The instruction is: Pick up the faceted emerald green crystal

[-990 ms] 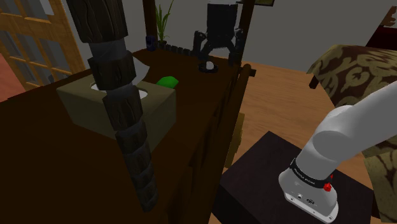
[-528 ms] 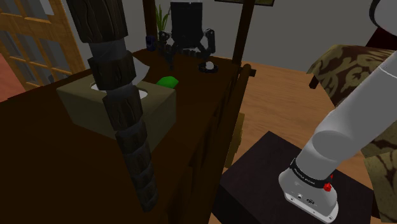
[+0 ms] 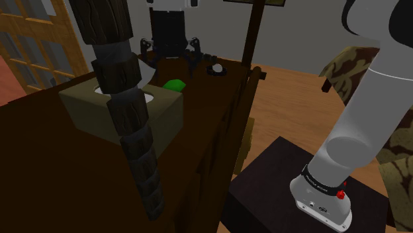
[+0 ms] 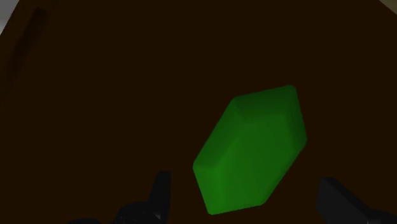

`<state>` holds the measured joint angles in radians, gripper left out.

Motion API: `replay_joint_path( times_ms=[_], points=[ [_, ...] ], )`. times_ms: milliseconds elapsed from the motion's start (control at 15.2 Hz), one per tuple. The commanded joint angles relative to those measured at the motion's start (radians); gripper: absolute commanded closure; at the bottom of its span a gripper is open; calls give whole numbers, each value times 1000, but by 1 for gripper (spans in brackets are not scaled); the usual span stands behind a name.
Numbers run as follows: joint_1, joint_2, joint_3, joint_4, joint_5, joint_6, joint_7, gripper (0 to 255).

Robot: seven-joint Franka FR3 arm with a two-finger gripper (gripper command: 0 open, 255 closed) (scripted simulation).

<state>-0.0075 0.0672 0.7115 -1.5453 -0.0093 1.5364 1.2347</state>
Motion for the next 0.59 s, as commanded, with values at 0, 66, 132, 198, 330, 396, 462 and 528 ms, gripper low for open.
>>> replay_joint_path(
  times_ms=[0,66,132,198,330,396,462,528],
  points=[
    [-3,-6,-2,-31,4,27,-4,0],
    [-4,-10,-3,-48,6,41,-6,0],
    [-5,-13,-3,-65,8,55,-7,0],
    [-6,-15,-4,-74,9,63,-8,0],
    [-5,-11,-3,-70,7,62,-6,255],
    [-5,-13,-3,-71,8,62,-6,255],
    [-5,-13,-3,-72,8,62,-7,255],
    [-5,-13,-3,-72,8,62,-7,255]
  ],
)
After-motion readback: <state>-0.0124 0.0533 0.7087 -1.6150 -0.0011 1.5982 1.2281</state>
